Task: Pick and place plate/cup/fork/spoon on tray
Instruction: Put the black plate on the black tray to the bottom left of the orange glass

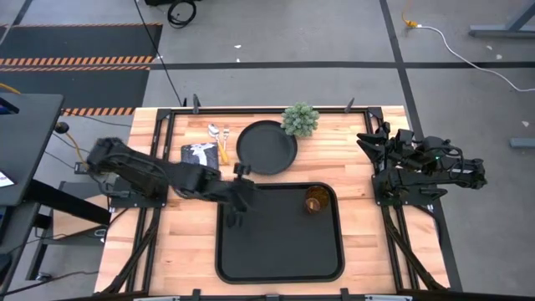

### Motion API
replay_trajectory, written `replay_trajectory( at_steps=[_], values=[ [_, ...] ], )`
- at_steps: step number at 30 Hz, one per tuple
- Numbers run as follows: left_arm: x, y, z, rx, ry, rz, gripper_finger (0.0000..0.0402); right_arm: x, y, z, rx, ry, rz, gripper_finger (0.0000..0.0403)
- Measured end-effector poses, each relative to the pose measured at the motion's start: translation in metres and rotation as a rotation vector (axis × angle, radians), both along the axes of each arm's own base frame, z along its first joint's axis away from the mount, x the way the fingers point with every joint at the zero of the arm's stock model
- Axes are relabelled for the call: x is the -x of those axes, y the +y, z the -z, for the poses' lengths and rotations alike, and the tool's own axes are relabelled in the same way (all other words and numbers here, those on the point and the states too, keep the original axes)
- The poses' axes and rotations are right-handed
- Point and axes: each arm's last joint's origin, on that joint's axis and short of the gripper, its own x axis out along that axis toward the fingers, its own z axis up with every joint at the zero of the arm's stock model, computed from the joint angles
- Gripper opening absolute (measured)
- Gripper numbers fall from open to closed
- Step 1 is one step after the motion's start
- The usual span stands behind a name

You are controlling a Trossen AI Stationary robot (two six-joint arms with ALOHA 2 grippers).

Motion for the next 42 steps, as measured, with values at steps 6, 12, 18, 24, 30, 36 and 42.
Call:
replay_trajectory(
  at_steps=[6,12,18,24,30,36,42],
  values=[
    [0.026,0.016,0.01,0.047,-0.167,-0.027,0.0127,0.0,0.0,0.0,-0.009,-0.003,-0.001,0.0121],
    [0.051,0.034,0.026,0.08,-0.297,-0.065,0.0127,-0.004,0.0,0.002,-0.049,-0.002,-0.011,0.0121],
    [0.073,0.049,0.047,0.116,-0.405,-0.118,0.0127,-0.023,0.0,0.018,-0.092,0.057,-0.021,0.0121],
    [0.09,0.061,0.066,0.158,-0.496,-0.173,0.0127,-0.044,0.0,0.022,-0.116,0.083,-0.025,0.0121],
    [0.1,0.074,0.09,0.223,-0.613,-0.226,0.0127,-0.067,-0.001,0.031,-0.161,0.147,0.006,0.0121],
    [0.112,0.089,0.116,0.311,-0.66,-0.315,0.0127,-0.088,-0.002,0.047,-0.229,0.255,0.044,0.0121],
    [0.123,0.106,0.133,0.414,-0.713,-0.414,0.0127,-0.105,-0.002,0.056,-0.254,0.293,0.048,0.0121]
  ],
)
